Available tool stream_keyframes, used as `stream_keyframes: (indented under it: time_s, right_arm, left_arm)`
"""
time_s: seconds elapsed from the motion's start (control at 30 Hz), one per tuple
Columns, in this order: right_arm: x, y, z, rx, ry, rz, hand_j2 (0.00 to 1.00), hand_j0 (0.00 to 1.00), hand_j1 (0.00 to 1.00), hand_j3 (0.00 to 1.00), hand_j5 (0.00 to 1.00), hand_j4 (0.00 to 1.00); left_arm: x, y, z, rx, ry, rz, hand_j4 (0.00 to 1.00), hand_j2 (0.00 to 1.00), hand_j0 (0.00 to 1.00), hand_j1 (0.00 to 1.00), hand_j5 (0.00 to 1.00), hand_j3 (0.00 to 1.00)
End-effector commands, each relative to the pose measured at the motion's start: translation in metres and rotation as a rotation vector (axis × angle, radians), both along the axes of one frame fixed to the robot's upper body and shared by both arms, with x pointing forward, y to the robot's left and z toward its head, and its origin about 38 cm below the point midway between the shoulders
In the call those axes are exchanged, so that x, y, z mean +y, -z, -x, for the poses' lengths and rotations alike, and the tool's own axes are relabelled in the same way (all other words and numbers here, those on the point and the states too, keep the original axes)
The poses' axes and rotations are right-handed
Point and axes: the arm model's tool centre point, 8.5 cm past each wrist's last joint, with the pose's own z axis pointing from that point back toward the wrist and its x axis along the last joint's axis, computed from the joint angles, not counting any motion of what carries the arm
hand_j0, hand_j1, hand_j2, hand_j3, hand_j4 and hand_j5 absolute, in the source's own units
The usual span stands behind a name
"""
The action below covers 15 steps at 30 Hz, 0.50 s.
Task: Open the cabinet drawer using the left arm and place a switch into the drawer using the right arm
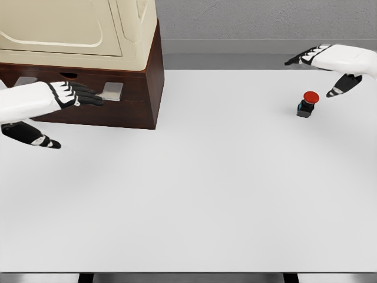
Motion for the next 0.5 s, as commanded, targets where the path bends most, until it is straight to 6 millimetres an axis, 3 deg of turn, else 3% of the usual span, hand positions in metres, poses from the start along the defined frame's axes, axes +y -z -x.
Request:
stream_keyframes:
  time_s: [0.0,0.03,0.07,0.13,0.27,0.33,0.47]
  right_arm:
    - [0.001,0.024,-0.004,0.063,0.018,0.006,1.0,1.0,1.0,1.0,1.0,1.0]
    - [-0.002,0.028,-0.005,0.074,0.027,0.009,1.0,1.0,1.0,1.0,1.0,1.0]
    - [-0.004,0.028,-0.005,0.077,0.03,0.013,1.0,1.0,1.0,1.0,1.0,1.0]
    - [-0.003,0.035,-0.003,0.094,0.027,0.03,1.0,1.0,1.0,1.0,1.0,1.0]
    - [-0.011,0.043,-0.005,0.111,0.055,0.049,1.0,1.0,1.0,1.0,1.0,1.0]
    - [-0.014,0.048,-0.006,0.12,0.068,0.063,1.0,1.0,1.0,1.0,1.0,1.0]
    - [-0.016,0.054,-0.008,0.135,0.082,0.063,1.0,1.0,1.0,1.0,1.0,1.0]
  left_arm:
    - [0.008,0.018,0.003,0.08,-0.024,0.004,1.0,1.0,1.0,1.0,1.0,1.0]
    - [0.011,0.013,0.004,0.109,-0.031,0.037,1.0,1.0,1.0,1.0,1.0,1.0]
    - [0.019,0.019,0.014,0.223,-0.041,0.059,1.0,1.0,1.0,1.0,1.0,1.0]
    - [0.014,0.035,0.021,0.391,-0.017,0.127,1.0,1.0,1.0,1.0,1.0,1.0]
    - [0.001,0.025,0.02,0.408,0.022,0.2,1.0,1.0,1.0,1.0,1.0,1.0]
    - [0.004,0.014,0.019,0.417,0.015,0.257,1.0,1.0,1.0,1.0,1.0,1.0]
    - [0.002,-0.009,0.017,0.425,0.051,0.204,1.0,1.0,1.0,1.0,1.0,1.0]
